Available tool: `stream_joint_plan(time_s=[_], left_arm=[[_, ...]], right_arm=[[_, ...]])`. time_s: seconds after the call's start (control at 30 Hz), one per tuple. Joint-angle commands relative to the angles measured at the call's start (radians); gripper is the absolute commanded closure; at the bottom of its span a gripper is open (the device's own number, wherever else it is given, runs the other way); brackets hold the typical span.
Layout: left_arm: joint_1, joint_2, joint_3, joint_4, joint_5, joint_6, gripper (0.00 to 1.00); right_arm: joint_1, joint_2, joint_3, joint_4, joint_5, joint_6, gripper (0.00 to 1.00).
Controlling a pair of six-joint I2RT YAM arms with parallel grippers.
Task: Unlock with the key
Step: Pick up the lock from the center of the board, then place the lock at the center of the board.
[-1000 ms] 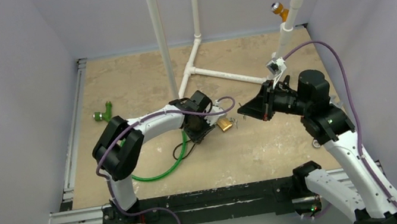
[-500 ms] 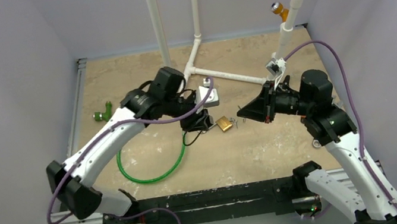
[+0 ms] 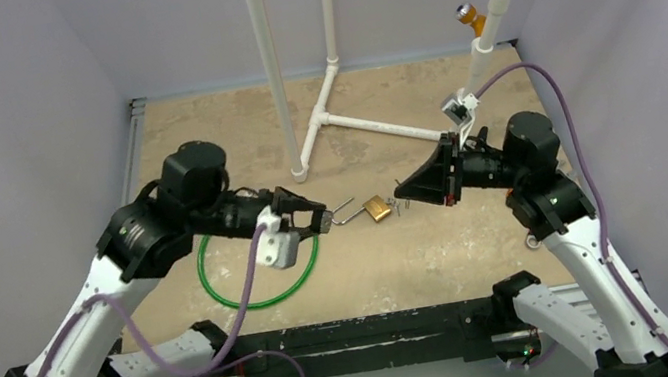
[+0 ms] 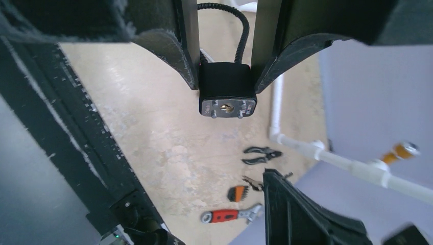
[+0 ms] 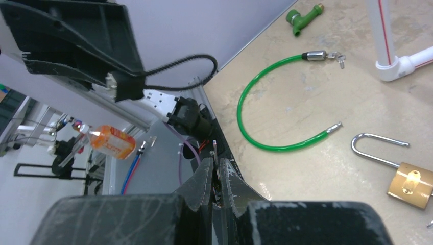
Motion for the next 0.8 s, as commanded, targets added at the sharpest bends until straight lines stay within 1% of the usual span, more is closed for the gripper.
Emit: stream_joint_plan(time_s=[0.0,0.23,0.33,0.4,0.63,0.77], left_arm=[[-0.034,-0.118,-0.012,0.052,-0.029,0.286,1.00],[-0.117,-0.195,-0.025,0.080,-0.106,0.430,1.00],[-0.137,-0.209,-0.027,0.091,-0.119,0.441,1.00],[-0.139,-0.211,-0.022,0.067,-0.127,0.461,1.00],[-0.139,-0.207,-0.004,0.052,-0.161,0.474,1.00],[-0.139,-0.210,-0.018,0.080,-0.207,0.491,1.00]], right_arm=[[-0.005,0.033,0.036,0.100,-0.089,0.027,1.00],[-0.003,0.093,0.045,0.158,-0.122,0.035,1.00],[-0.001,0.108,0.053,0.171,-0.132,0.037,1.00],[0.009,0.124,0.059,0.178,-0.131,0.036,1.00],[0.147,0.221,0.143,0.107,-0.042,-0.069,1.00],[0.162,0.259,0.187,0.105,-0.049,-0.083,1.00]])
